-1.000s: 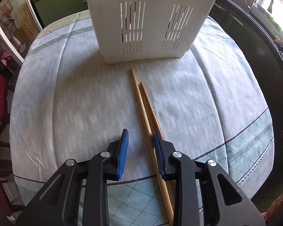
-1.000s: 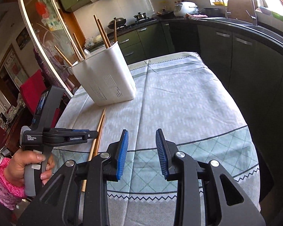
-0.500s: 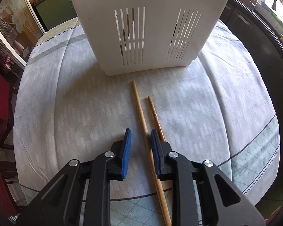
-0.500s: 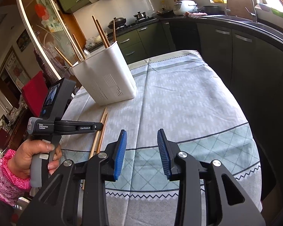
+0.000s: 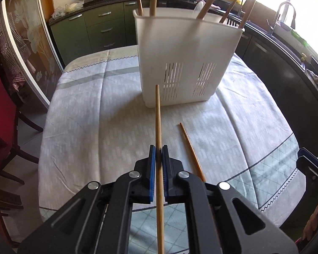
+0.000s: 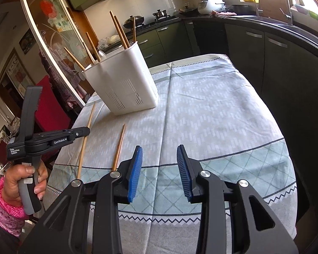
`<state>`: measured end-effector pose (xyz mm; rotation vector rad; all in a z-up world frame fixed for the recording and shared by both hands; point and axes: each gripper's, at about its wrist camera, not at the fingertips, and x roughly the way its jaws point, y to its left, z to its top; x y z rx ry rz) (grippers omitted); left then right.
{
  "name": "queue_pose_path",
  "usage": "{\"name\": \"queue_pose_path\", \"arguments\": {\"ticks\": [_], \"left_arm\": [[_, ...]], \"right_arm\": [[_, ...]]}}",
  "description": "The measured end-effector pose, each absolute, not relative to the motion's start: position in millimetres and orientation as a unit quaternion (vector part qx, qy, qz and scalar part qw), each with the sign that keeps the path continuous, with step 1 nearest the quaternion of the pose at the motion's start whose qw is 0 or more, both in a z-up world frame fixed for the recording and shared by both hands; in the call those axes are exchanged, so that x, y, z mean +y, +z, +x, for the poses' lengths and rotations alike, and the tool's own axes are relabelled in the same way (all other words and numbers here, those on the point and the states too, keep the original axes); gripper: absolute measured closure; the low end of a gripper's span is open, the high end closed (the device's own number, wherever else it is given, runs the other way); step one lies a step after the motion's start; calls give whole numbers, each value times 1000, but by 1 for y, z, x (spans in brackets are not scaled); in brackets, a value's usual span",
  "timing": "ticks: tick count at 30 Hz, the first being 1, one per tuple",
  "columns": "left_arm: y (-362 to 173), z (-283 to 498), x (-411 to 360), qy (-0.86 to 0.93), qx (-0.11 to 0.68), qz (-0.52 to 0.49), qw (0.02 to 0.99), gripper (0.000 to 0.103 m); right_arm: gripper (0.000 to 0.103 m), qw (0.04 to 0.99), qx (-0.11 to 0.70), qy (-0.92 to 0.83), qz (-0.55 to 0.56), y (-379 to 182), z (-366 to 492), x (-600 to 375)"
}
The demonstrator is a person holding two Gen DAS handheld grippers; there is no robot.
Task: Organize utensils
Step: 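Grasp one chopstick with the left gripper and lift it upright, then hold the chopstick upright with the left gripper while the right gripper grasps the last chopstick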
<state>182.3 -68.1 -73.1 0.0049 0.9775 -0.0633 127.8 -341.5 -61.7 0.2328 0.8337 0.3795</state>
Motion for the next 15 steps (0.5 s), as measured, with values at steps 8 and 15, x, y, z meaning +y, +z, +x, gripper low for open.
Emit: {"name": "queue_pose_path", "arguments": {"ticks": [8,15], "left_arm": [[-33,139,-38,-35,408,-25,912,97],[-8,89,-11,-34,344,-46,937,97]], "right_arm": [[67,885,413,198,85,-64,130,-312],[67,882,420,202,69,-64,130,-293]]}}
